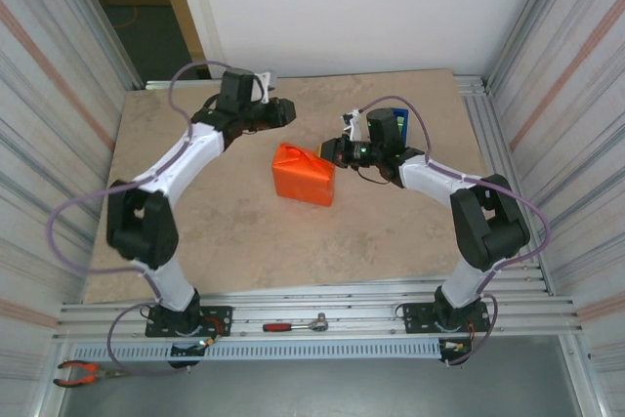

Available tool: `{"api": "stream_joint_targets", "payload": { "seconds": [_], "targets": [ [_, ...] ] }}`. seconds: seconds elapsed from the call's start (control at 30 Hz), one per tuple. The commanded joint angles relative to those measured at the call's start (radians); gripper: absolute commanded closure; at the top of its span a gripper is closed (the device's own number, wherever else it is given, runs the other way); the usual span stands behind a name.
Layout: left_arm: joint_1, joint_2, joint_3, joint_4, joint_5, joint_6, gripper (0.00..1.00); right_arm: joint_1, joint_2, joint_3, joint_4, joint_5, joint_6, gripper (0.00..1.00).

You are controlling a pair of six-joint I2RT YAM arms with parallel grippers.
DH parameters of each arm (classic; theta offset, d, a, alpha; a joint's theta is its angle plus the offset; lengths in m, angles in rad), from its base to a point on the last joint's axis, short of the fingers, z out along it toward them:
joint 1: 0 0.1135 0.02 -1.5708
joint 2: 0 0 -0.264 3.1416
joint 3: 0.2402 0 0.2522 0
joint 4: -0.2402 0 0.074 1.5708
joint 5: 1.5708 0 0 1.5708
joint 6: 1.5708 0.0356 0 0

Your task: Wrap the gift box in paper

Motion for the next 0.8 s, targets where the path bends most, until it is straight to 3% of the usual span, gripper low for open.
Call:
{"api": "stream_joint_targets", "payload": {
  "seconds": [0.0, 0.13, 0.33, 0.77],
  "targets": [
    [0.010, 0.098, 0.130, -0.163, 0.134, 0.109, 0.75, 0.033, 0.059, -0.072, -0.222, 0.034, -0.022, 1.00],
    [0.012, 0.176, 0.233, -0.312, 0.179, 0.180, 0.86, 0.031, 0.061, -0.071, -0.223, 0.036, -0.024, 1.00],
    [0.010, 0.117, 0.146, -0.346, 0.192, 0.209, 0.95, 0.030, 0.060, -0.072, -0.221, 0.040, -0.024, 1.00],
    [0.010, 0.009, 0.006, -0.354, 0.279, 0.251, 0.96, 0.024, 0.067, -0.074, -0.222, 0.051, -0.023, 1.00]
  ]
}}
